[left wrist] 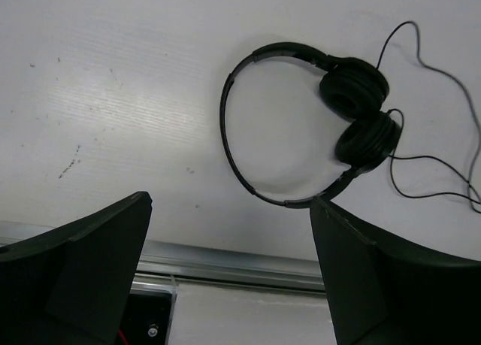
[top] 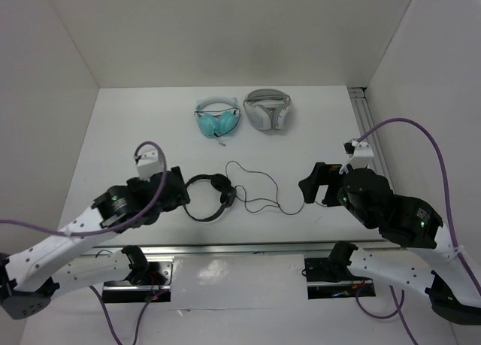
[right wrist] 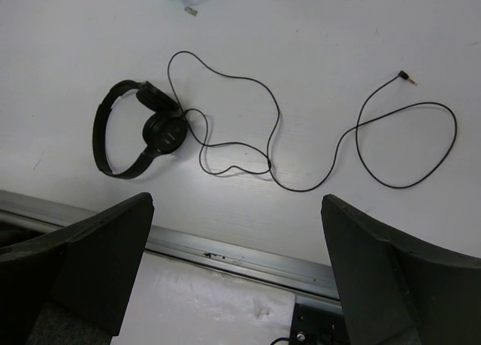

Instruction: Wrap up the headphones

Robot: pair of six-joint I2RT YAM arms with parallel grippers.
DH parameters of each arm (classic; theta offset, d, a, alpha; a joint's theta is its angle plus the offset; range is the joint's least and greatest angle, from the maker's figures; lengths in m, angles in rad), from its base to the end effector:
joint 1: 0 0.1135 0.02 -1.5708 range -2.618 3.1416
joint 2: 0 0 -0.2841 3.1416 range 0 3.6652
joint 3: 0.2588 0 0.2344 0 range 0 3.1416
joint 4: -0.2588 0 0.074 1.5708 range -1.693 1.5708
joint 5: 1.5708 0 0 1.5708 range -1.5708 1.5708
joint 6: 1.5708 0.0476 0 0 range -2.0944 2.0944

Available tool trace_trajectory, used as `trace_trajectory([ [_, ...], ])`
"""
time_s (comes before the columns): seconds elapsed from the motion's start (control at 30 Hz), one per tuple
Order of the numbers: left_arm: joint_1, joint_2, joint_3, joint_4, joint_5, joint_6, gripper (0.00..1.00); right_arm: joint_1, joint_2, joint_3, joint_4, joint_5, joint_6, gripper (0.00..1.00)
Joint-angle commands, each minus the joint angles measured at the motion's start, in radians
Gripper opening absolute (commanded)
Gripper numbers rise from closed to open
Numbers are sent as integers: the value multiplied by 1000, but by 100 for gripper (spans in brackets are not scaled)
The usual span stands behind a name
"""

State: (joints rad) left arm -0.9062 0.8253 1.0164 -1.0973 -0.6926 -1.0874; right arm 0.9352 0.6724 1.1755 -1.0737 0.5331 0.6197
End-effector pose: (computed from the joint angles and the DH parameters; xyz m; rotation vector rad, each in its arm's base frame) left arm 0.0897 -0.0652 0.3371 -0.4745 2.1784 -0.2077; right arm 0.0575 0.0372 0.3901 -0.0200 2.0773 0.3877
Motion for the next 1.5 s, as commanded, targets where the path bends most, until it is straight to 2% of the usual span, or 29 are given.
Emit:
trace_trajectory([
  [0.0,-3,125,-62,160,16,-63,100,-4,4,-4,101,-77,-27,100],
  [0.23,65,325,-128,278,30,-141,100,-4,3,-5,101,-128,-28,100],
  [0.3,98,345,-188,344,65,-94,100,-4,-22,-17,119,-139,-28,100],
  [0.43,243,368,-288,538,160,-8,92,-4,-40,-59,142,-159,-37,100],
  [0.53,309,368,-357,629,264,58,86,-4,-40,-85,153,-168,-37,100],
  [0.6,348,368,-380,686,316,87,86,-4,-40,-94,153,-168,-37,100],
  [0.7,380,403,-412,737,392,109,86,-4,-31,-94,162,-177,-46,100],
  [0.97,380,469,-421,726,392,94,86,-4,-31,-112,192,-177,-46,100],
  [1.03,389,479,-434,726,392,83,80,-4,-31,-112,192,-177,-55,100],
  [1.1,389,479,-446,726,401,83,68,-4,-31,-112,183,-177,-55,100],
  [1.2,389,479,-466,726,401,72,66,-4,-40,-103,182,-168,-55,100],
  [1.3,389,520,-466,735,401,72,59,-4,-40,-103,182,-168,-55,100],
  [1.33,389,531,-466,735,413,81,47,-4,-40,-103,182,-168,-55,100],
  [1.47,380,555,-457,714,413,67,35,-4,-40,-94,182,-168,-55,100],
])
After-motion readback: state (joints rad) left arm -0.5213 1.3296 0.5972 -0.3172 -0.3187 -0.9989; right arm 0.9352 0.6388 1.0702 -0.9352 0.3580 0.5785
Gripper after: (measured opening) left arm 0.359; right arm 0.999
